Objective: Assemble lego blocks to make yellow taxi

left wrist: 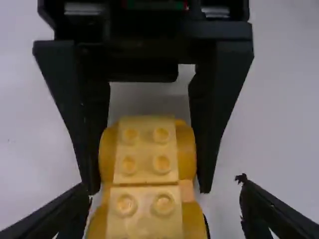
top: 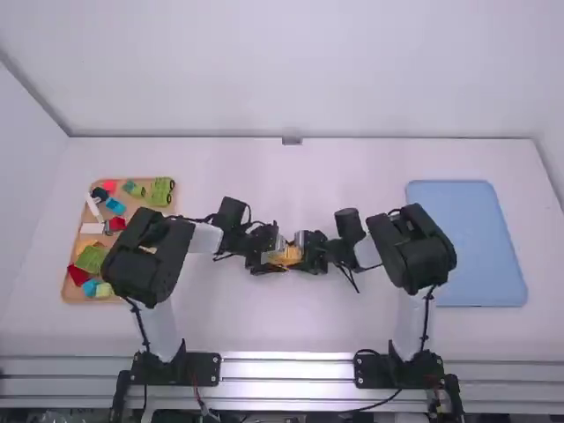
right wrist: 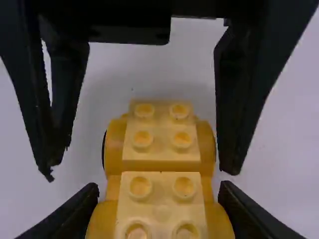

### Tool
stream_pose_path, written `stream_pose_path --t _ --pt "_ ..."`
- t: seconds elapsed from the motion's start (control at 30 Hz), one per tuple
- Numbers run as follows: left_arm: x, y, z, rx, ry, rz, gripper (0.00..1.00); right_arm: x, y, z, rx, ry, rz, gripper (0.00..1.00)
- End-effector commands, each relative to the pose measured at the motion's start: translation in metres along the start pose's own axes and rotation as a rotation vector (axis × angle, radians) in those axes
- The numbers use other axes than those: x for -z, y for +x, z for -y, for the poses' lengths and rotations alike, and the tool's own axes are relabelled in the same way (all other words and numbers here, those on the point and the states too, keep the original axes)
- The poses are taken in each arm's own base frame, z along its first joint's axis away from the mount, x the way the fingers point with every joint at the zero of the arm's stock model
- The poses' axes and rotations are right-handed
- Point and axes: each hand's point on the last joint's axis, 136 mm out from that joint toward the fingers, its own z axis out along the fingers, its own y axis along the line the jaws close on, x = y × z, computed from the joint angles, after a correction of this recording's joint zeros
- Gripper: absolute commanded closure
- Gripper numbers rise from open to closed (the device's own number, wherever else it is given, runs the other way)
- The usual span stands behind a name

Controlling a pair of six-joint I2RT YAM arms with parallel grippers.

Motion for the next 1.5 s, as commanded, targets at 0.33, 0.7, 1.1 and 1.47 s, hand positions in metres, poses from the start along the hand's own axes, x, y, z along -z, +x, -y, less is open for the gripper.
stream_pose_path --t 0.33,0.7,1.1,1.47 --pt "0.046 -0.045 -0.025 -0.039 -0.094 0.046 0.82 -0.001 0.013 -0.005 -0.015 0.004 -0.042 0.47" --pt "0.011 0.014 0.003 0.046 -0.037 -0.178 0.98 -0.001 0.013 -0.006 -0.014 0.003 -0.040 0.46" --pt "0.002 0.049 0.013 0.112 -0.007 -0.276 0.98 -0.002 0.013 -0.006 -0.014 0.003 -0.041 0.46" --pt "0.074 -0.066 -0.054 0.074 -0.294 -0.101 0.86 -0.001 0.013 -0.006 -0.014 0.002 -0.038 0.42"
